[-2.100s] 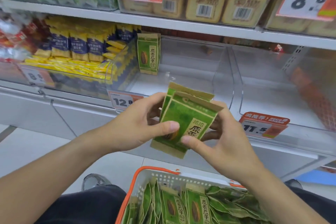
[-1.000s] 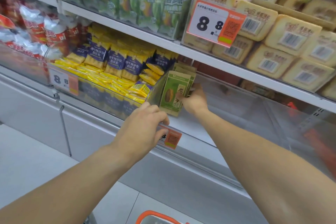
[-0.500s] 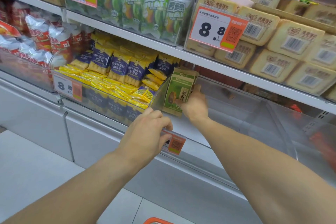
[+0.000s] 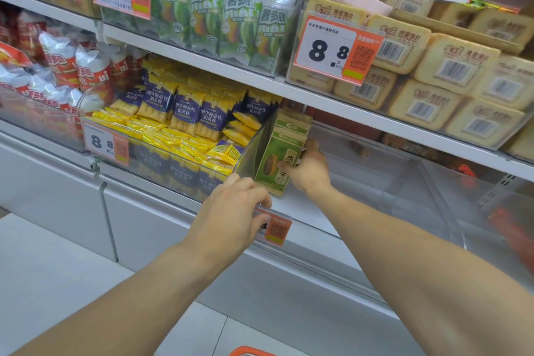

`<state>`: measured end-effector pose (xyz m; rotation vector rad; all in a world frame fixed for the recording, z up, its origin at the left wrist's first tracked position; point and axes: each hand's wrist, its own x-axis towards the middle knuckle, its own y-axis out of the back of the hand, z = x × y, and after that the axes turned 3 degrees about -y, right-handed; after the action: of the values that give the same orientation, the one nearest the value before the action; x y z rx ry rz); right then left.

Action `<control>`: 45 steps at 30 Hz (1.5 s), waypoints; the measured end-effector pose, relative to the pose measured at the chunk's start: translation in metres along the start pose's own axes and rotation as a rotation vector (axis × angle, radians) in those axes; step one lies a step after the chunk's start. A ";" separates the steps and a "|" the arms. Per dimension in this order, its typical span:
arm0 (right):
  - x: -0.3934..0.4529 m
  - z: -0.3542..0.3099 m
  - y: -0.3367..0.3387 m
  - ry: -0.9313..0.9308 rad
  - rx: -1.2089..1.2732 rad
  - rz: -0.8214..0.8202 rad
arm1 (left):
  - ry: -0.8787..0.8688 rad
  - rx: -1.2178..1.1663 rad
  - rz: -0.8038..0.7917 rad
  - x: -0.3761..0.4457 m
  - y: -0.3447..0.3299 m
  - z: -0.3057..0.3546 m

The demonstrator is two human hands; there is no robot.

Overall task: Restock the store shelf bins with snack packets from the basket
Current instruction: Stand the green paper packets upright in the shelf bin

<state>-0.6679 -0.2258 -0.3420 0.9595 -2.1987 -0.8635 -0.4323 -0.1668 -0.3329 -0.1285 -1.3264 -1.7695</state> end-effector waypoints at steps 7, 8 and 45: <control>-0.002 -0.003 0.007 0.070 -0.119 -0.073 | 0.005 0.032 -0.007 0.001 -0.002 -0.001; -0.002 -0.004 0.011 0.064 -0.152 -0.085 | -0.002 0.042 -0.007 0.000 -0.002 0.000; -0.368 0.211 0.080 -0.116 -0.512 -0.806 | 0.319 0.275 -1.256 -0.196 -0.175 0.091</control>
<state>-0.6413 0.1738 -0.5045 1.5544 -1.4965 -1.7663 -0.4739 0.0260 -0.5284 1.3457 -1.4810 -2.3655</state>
